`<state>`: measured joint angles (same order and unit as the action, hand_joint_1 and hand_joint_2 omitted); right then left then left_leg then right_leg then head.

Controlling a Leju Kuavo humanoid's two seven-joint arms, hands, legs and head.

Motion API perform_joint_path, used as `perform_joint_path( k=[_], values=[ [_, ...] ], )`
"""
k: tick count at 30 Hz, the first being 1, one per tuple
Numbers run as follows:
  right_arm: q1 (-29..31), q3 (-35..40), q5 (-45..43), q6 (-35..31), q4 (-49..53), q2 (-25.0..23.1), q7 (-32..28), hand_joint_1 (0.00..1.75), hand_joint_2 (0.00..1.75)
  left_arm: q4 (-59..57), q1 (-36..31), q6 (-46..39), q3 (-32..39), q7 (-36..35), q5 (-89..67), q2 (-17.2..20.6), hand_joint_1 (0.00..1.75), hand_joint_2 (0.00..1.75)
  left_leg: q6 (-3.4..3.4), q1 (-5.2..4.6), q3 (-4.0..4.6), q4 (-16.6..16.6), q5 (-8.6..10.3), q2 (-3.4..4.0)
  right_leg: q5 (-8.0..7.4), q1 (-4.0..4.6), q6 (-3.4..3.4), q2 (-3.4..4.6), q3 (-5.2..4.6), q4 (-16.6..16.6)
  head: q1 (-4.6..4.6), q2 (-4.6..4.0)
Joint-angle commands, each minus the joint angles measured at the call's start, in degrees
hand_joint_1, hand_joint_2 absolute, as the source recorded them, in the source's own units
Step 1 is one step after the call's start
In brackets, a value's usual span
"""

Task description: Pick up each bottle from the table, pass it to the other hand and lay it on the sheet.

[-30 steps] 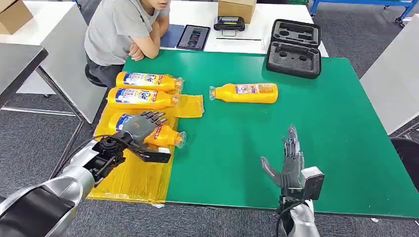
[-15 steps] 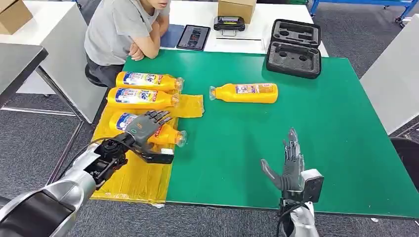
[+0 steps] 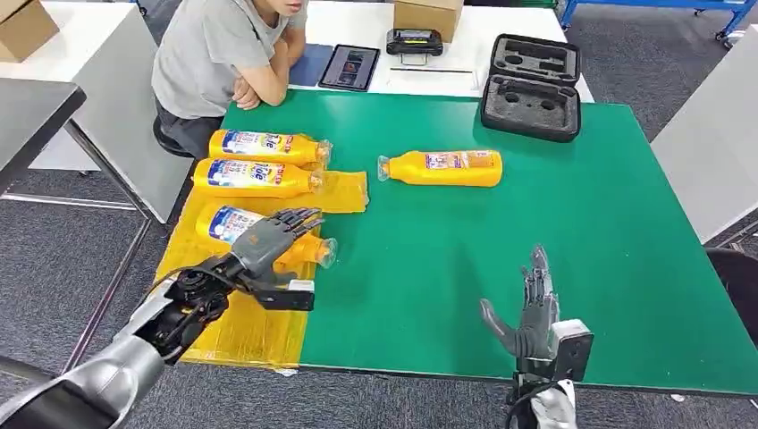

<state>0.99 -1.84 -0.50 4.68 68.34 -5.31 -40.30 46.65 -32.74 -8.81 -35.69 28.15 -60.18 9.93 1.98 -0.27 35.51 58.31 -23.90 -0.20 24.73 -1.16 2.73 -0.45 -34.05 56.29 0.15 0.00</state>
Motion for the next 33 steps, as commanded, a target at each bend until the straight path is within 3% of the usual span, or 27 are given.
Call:
perform_joint_path(
  k=[1,13,15,17,19,23,24,27,29,30,33],
  values=[
    [0.9,-2.0,0.6,-0.7,0.2,-0.5,0.3,0.00,1.75,13.5,6.7,3.8,2.4,2.0,4.6,3.2,0.00,1.75,-0.14,0.10,-0.26,0.0,-0.14,0.19,0.05,0.11,-0.16,0.20,0.22,0.0,-0.02,0.00],
    [0.8,-1.9,-0.2,0.4,0.8,-0.3,0.3,0.00,1.75,15.9,8.8,4.3,3.3,5.6,7.3,4.0,0.00,1.75,-0.09,0.04,-0.09,0.0,-0.05,0.02,0.03,0.05,-0.10,0.02,0.09,0.0,0.00,0.00],
    [0.5,-2.5,-2.0,2.5,2.9,-0.8,0.3,0.00,1.75,19.4,10.9,4.8,5.6,11.0,13.4,3.2,0.00,1.75,-0.09,0.06,-0.10,0.0,-0.05,0.04,0.02,0.06,-0.10,0.05,0.08,0.0,0.00,0.00],
    [-0.3,-2.8,-2.3,3.3,5.6,-1.6,0.3,0.00,1.75,23.4,12.2,4.4,5.0,11.9,17.2,3.0,0.00,1.75,-0.07,0.03,-0.08,0.0,-0.07,0.10,0.03,0.04,-0.09,0.11,0.05,0.0,-0.02,0.00],
    [-2.7,-4.1,-2.1,0.6,13.7,-4.5,0.3,0.00,1.75,29.7,14.1,0.1,1.0,11.9,30.6,3.2,0.00,1.75,-0.08,0.03,-0.02,0.1,-0.10,0.03,0.09,0.03,-0.09,0.04,0.01,0.1,-0.02,0.00],
    [-4.1,-3.2,-1.4,-4.3,17.7,-6.3,0.3,0.00,1.75,31.8,15.9,-3.9,-1.6,11.9,33.3,2.7,0.00,1.75,-0.10,0.03,-0.09,0.0,-0.11,-0.01,0.11,0.02,-0.11,0.00,0.05,0.0,0.00,0.00],
    [-4.2,-2.9,-1.2,-5.9,18.6,-6.3,0.3,0.00,0.00,32.2,16.2,-4.7,-1.8,11.9,34.1,2.8,0.00,1.75,-0.08,0.01,-0.09,0.0,-0.08,-0.02,0.09,0.01,-0.08,-0.01,0.06,0.0,-0.02,0.00],
    [-5.5,0.8,2.0,-15.5,25.0,-5.7,0.3,0.00,0.00,36.5,18.5,-9.1,-3.5,11.9,40.0,2.3,0.00,1.75,-0.13,0.08,-0.18,0.0,-0.16,0.01,0.12,0.08,-0.13,0.02,0.19,0.0,0.00,0.00],
    [-6.4,9.2,6.0,-24.8,27.7,-1.2,0.3,0.00,0.00,39.9,20.7,-10.2,-3.8,11.9,44.3,0.9,0.00,1.75,-0.12,0.06,-0.12,0.1,-0.17,0.01,0.13,0.05,-0.13,0.03,0.10,0.0,0.00,0.00],
    [-6.5,10.5,5.8,-26.0,27.3,-0.5,0.3,0.00,1.75,40.9,21.2,-10.4,-3.6,11.9,44.9,0.6,0.00,1.75,-0.13,0.05,-0.11,0.1,-0.21,0.07,0.16,0.04,-0.13,0.09,0.05,0.1,0.00,0.00],
    [-6.5,12.0,4.7,-32.9,22.9,-0.8,0.3,0.00,1.75,45.1,23.8,-8.3,-1.2,11.9,49.6,-1.4,0.00,1.75,-0.08,0.04,-0.06,0.0,-0.16,0.10,0.07,0.04,-0.10,0.11,0.03,0.0,-0.02,0.00]
  ],
)
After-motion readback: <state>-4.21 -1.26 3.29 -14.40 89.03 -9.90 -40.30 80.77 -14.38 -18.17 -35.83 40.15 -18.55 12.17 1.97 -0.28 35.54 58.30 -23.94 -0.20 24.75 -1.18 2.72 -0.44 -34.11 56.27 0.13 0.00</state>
